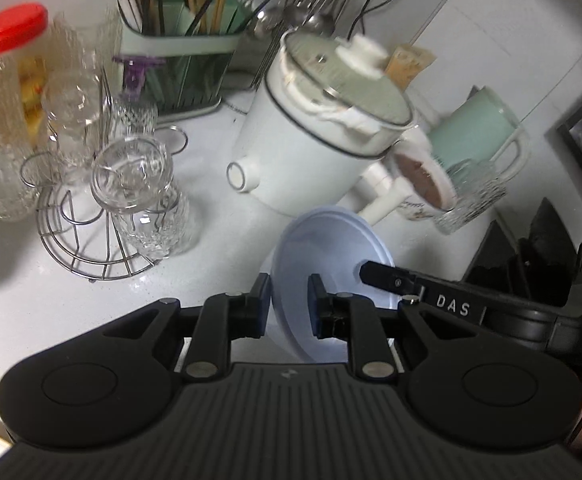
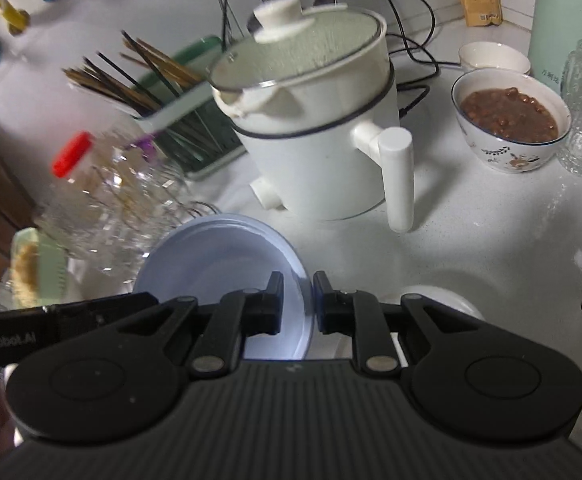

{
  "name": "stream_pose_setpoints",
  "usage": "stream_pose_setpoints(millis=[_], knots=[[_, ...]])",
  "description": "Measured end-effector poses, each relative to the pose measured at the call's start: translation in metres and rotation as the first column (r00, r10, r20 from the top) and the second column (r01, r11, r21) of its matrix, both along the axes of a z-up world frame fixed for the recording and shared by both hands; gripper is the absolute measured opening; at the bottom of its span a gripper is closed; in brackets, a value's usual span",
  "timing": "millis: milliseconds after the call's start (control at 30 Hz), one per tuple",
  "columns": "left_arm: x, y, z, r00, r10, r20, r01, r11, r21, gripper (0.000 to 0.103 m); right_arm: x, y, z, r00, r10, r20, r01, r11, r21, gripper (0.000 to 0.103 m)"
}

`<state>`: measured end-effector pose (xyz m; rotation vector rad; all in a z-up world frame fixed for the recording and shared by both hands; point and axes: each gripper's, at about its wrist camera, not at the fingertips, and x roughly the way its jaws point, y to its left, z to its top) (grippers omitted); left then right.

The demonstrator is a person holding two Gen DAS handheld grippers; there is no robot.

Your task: Organize plates and bowls

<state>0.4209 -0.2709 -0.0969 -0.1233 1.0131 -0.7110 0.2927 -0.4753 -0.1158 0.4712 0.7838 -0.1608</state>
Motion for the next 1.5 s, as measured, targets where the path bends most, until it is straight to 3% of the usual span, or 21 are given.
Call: stream_pose_setpoints(millis=[500, 833, 1200, 1500], knots=[[-0.041, 0.043, 0.041, 0.997, 0.068, -0.029, -0.069, 0.997, -0.04, 0.022, -0.045, 0.025, 0.044, 0.999, 0.029, 0.044, -0.031, 0.998, 0.059, 0.019], [-0.056, 0.084, 0.044, 0.99, 0.139, -0.03, -0.14, 0.989, -0.038, 0.022, -0.045, 0.061, 0.056, 0.995, 0.096, 0.041, -0.097, 0.994, 0.044, 0.019], [-0.054, 0.121, 0.009, 0.967, 0.233, -0.102, -0.233, 0.972, 0.015, 0.023, -0.028, 0.1, 0.037, 0.984, 0.172, -0.044, -0.17, 0.985, 0.039, 0.019], [-0.052, 0.129, -0.032, 0.948, 0.275, -0.159, -0.262, 0.96, 0.093, 0.023, -0.015, 0.115, -0.005, 0.958, 0.238, -0.156, -0.233, 0.971, 0.051, 0.021]])
